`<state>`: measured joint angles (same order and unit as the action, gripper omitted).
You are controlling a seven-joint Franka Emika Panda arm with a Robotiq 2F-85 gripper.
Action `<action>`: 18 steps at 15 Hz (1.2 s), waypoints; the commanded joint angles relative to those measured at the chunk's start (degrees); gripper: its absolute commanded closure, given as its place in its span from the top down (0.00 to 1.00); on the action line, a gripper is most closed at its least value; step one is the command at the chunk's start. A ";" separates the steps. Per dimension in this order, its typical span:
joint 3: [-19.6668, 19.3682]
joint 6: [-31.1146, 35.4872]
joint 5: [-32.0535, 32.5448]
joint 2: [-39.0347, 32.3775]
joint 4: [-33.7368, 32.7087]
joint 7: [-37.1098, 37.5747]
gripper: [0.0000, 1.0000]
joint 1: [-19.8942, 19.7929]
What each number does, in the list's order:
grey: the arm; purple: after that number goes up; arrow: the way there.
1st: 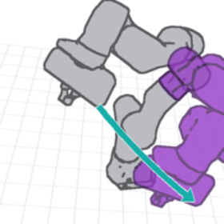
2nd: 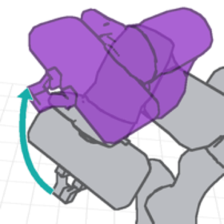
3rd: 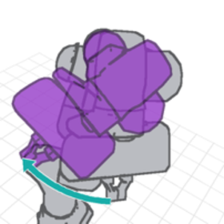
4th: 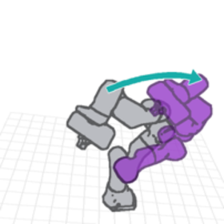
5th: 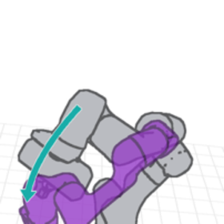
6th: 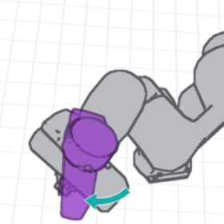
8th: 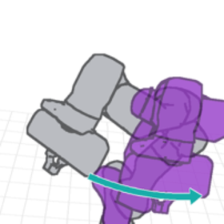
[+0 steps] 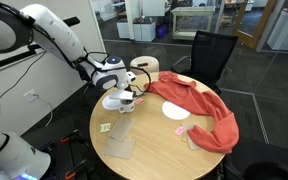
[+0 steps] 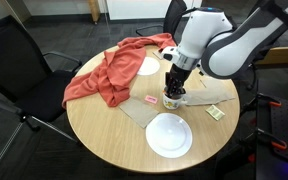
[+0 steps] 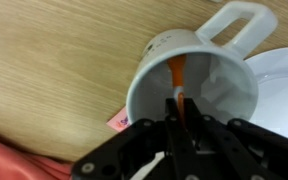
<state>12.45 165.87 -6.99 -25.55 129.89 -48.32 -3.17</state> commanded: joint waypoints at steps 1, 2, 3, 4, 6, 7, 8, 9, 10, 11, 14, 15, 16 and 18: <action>1.38 2.29 1.20 4.16 3.24 3.75 0.03 -1.84; 1.52 2.83 1.05 5.21 4.00 4.12 0.03 -2.17; 2.13 3.30 0.46 6.59 4.95 4.26 0.03 -2.94; 3.04 3.71 -0.30 7.80 5.70 3.92 0.03 -3.99; 5.81 5.36 -2.34 10.95 8.03 2.78 0.03 -7.06; 7.60 6.13 -4.09 12.62 9.15 2.04 0.03 -8.83; 9.44 6.71 -7.58 14.14 9.93 -0.43 0.03 -10.37; 12.40 7.55 -11.03 15.71 10.77 -2.07 0.03 -12.98; 15.52 8.19 -15.41 17.16 11.27 -4.81 0.03 -15.53; 18.44 8.80 -20.09 18.65 11.54 -7.49 0.03 -17.84; 22.84 9.22 -32.16 22.42 11.78 -14.41 0.03 -21.87; 22.98 8.79 -34.94 23.69 11.88 -15.89 0.03 -22.39; 22.40 8.77 -36.64 24.60 12.30 -16.85 0.03 -22.64; 20.63 9.00 -37.44 25.55 13.52 -16.61 0.03 -22.94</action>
<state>33.74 173.63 -41.78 -3.23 140.38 -63.63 -24.75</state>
